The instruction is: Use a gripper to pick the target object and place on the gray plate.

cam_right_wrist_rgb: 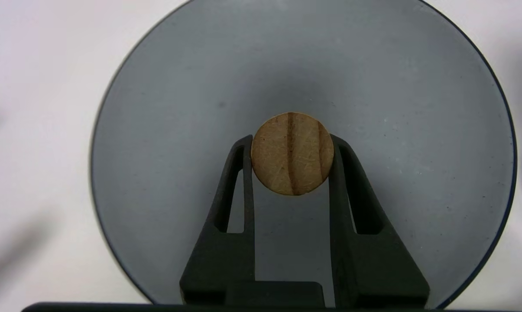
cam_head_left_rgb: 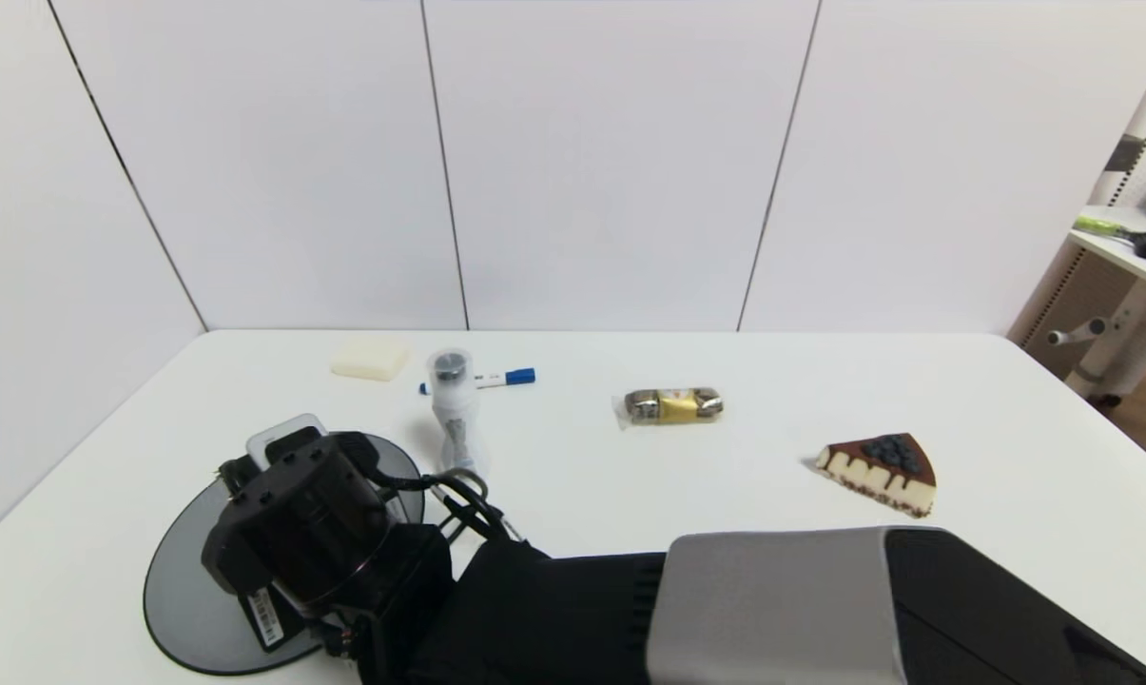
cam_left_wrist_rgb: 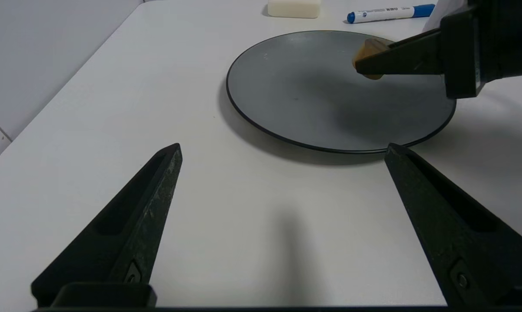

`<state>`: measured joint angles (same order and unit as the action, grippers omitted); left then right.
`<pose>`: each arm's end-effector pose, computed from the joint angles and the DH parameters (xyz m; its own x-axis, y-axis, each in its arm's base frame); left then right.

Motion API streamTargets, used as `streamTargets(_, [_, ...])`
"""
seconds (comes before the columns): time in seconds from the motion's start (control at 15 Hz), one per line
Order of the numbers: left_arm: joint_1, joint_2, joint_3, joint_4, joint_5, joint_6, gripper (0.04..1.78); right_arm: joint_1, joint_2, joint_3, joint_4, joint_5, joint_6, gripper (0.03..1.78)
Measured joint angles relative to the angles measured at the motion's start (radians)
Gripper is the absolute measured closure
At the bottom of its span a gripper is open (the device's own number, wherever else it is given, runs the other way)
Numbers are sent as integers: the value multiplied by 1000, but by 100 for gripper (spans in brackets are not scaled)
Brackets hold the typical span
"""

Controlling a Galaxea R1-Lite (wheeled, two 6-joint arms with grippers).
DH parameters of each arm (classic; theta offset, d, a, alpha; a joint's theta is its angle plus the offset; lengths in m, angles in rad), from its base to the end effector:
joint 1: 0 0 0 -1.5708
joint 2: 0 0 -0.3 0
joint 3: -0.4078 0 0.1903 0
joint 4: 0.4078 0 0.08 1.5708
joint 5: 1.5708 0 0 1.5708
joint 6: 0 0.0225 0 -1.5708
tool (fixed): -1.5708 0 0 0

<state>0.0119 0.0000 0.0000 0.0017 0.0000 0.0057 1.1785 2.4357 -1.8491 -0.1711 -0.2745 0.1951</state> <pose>-0.0228 -0.0003 0.0753 0.9999 0.0119 -0.0017 -0.0119 0.9999 0.0057 0.2001 0.4676 0.1197 0.5872 0.7101 -0.3885 -0.7496 0.6581 0.0700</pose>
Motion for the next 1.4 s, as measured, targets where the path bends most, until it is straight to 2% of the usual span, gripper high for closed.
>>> streamTargets(0.4, [0, 0, 0, 0, 0, 0, 13, -12, 22, -10, -6, 0, -14, 132])
streamTargets(0.6, [0, 0, 0, 0, 0, 0, 13, -11, 23, -10, -7, 2, -19, 92])
streamTargets(0.93, [0, 0, 0, 0, 0, 0, 13, -11, 4, 4, 4, -1, -19, 53])
streamTargets(1.07, [0, 0, 0, 0, 0, 0, 13, -13, -52, 53, 6, -3, -17, 43])
streamTargets(1.4, [0, 0, 0, 0, 0, 0, 13, -55, -321, 322, 7, -5, -16, 28])
